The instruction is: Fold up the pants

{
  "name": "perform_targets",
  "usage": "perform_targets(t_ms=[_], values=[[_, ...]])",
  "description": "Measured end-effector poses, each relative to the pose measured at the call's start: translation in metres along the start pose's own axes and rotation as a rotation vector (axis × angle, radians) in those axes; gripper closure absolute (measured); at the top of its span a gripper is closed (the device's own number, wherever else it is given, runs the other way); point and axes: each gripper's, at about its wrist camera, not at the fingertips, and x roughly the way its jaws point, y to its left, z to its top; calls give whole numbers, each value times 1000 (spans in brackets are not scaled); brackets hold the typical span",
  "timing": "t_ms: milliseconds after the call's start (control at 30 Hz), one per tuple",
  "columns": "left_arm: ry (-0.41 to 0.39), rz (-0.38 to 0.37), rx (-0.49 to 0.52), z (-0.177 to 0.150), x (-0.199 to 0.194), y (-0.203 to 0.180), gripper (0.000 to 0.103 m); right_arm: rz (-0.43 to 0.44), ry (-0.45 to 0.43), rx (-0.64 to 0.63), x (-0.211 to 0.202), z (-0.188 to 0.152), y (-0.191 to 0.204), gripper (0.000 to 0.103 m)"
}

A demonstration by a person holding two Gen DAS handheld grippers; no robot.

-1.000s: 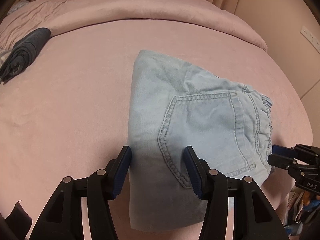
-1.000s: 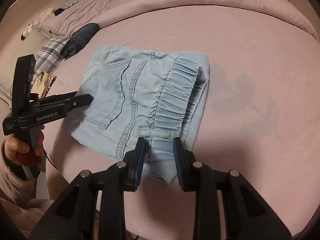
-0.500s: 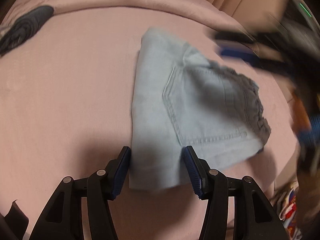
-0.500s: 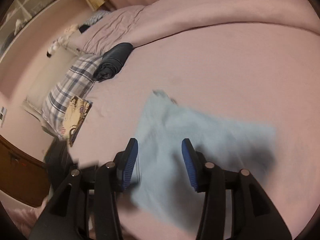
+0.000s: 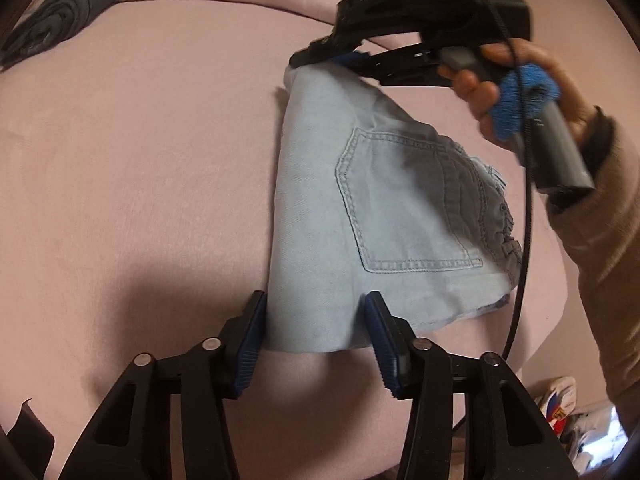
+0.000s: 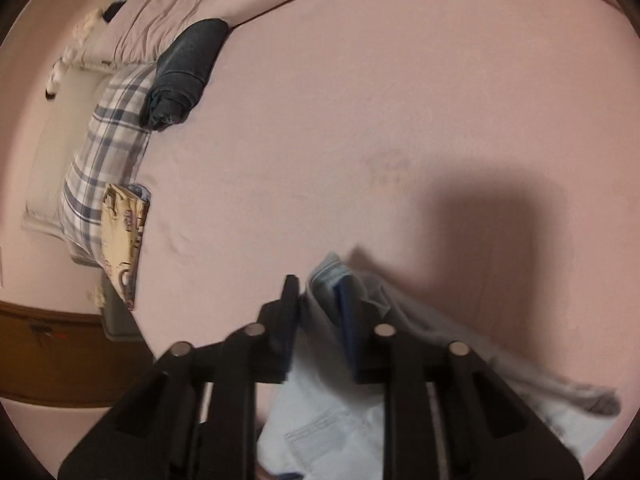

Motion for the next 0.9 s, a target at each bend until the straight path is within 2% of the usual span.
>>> perform_targets(t_ms=[133, 267, 367, 433, 467, 500, 533, 600, 733, 767, 833, 900], values=[[-2, -36, -30, -5, -5, 8, 59, -59, -1, -3, 15, 7, -8, 93], [23, -21, 1, -12, -10, 4, 60, -95, -27, 13, 25, 12, -13, 93], [44, -24, -15, -19, -22, 8, 60, -156, -128, -34, 3, 11, -7, 88], [44, -22, -22, -23, -34, 13, 60, -200, -231, -59, -28, 7, -2, 87], [37, -26, -27, -24, -41, 15, 60, -203, -265, -81, -42, 2, 2, 85], [28, -37, -34, -23, -47, 17, 60, -183, -290, -113, -58, -7, 6, 78], [13, -54, -53, -22, -54, 22, 60, -157, -288, -138, -67, -15, 10, 69], [-18, -82, -86, -15, -60, 28, 60, -130, -271, -170, -77, -36, 14, 64], [-53, -106, -137, 3, -56, 38, 59, -127, -200, -155, -71, -88, -2, 62], [-50, -105, -142, 12, -48, 41, 59, -138, -146, -142, -57, -102, -12, 63], [-10, -106, -148, 33, -25, 42, 59, -175, -95, -146, -31, -119, -25, 65], [20, -114, -164, 40, -19, 51, 59, -177, -159, -213, -28, -126, -25, 65]])
